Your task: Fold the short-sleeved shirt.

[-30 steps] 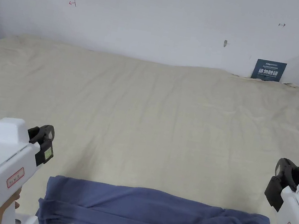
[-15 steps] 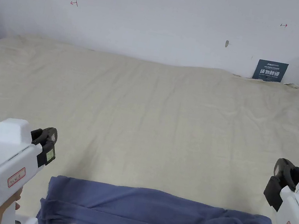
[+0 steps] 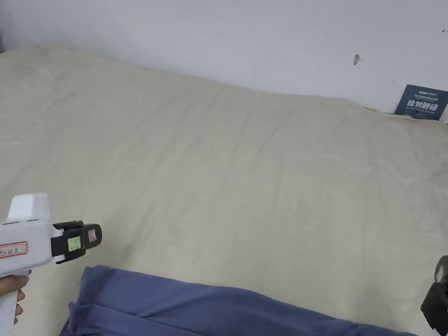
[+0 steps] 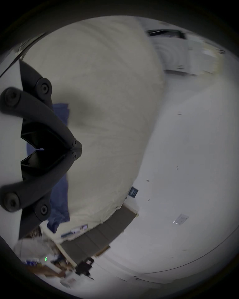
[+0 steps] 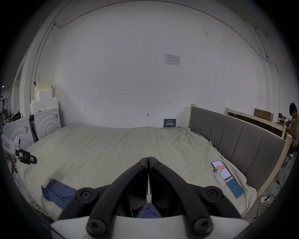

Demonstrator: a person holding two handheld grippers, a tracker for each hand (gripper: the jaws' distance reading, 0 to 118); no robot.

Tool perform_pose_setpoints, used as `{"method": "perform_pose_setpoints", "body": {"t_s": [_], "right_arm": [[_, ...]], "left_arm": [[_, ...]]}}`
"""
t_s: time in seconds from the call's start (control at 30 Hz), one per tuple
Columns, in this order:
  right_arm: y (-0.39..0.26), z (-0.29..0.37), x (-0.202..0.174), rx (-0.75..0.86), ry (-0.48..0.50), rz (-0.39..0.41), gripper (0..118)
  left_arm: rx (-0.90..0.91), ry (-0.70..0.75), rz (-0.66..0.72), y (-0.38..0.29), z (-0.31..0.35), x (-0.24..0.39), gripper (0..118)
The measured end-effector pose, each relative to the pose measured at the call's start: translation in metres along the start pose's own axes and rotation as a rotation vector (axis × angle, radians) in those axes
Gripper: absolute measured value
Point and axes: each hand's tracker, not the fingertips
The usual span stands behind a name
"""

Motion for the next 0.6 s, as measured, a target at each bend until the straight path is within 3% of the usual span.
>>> {"method": "perform_pose_setpoints", "body": {"t_s": [0.3, 0.43, 0.47, 0.5, 0.53, 0.6], "right_arm": [[-0.015, -0.023, -0.005, -0.061, -0.04, -0.001, 0], [-0.019, -0.032, -0.012, -0.086, -0.045, -0.001, 0], [-0.019, -0.033, -0.015, -0.093, -0.044, 0.002, 0], [-0.02, -0.034, -0.017, -0.096, -0.043, 0.005, 0], [-0.02, -0.035, -0.019, -0.099, -0.042, 0.009, 0], [-0.021, -0.037, -0.022, -0.105, -0.039, 0.015, 0]], "left_arm": [[-0.199, -0.019, 0.12, -0.025, -0.034, -0.07, 0], [-0.238, -0.067, 0.202, -0.033, -0.051, -0.11, 13], [-0.253, -0.065, 0.207, -0.034, -0.054, -0.113, 26], [-0.271, -0.062, 0.197, -0.035, -0.057, -0.115, 49], [-0.289, -0.046, 0.184, -0.037, -0.058, -0.112, 65], [-0.326, -0.031, 0.159, -0.041, -0.066, -0.112, 71]]}}
